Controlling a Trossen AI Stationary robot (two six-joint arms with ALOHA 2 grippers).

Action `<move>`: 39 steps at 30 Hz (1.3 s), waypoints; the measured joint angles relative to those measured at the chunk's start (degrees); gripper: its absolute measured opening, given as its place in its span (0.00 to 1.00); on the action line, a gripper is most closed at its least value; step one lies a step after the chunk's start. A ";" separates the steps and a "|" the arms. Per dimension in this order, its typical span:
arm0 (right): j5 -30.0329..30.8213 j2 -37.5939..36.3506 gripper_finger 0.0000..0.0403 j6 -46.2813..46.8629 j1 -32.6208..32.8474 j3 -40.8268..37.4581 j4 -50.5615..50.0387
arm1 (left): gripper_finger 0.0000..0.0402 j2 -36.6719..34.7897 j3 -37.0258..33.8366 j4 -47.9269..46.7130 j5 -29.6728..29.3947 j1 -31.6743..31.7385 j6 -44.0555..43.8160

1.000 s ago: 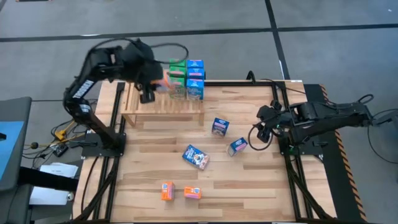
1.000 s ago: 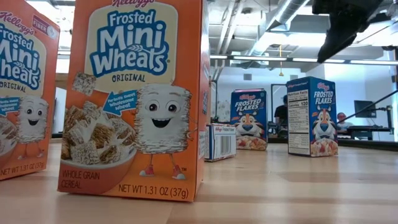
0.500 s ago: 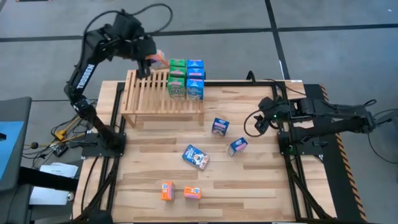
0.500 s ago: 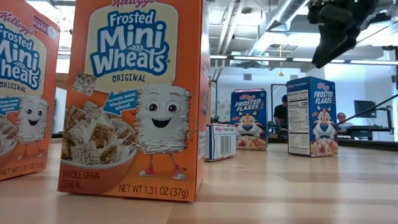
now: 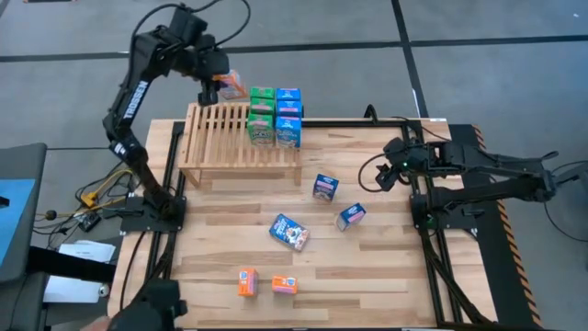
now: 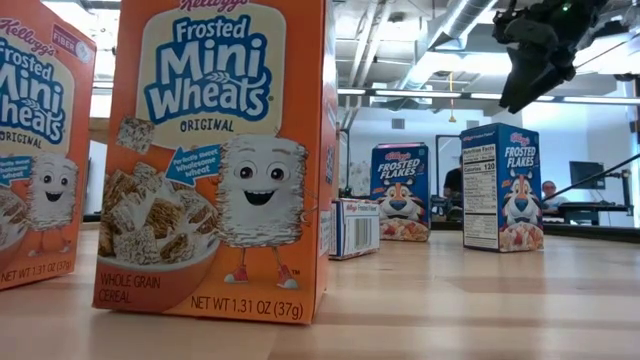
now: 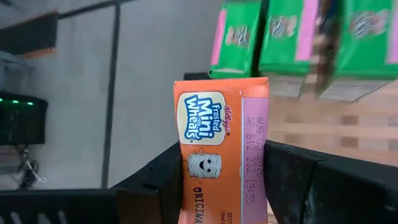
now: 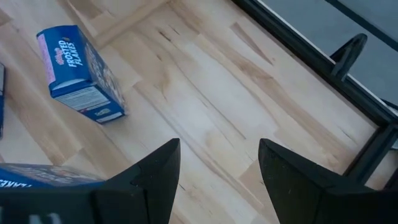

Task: Stack cereal on shelf
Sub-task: Put the top orange cereal box on the shelf

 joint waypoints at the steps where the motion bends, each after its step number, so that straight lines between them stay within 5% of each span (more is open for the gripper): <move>1: 0.00 0.00 0.59 0.00 -0.18 0.00 0.02 | 0.41 0.77 0.00 -0.08 -0.03 0.20 0.11; 31: -0.02 0.00 0.59 1.80 -0.51 0.00 1.55 | 0.38 8.62 -0.04 -2.77 6.50 1.88 2.66; 39: -0.02 0.00 0.59 2.99 -0.51 0.00 1.95 | 0.39 8.60 -5.29 -2.11 4.67 2.49 3.83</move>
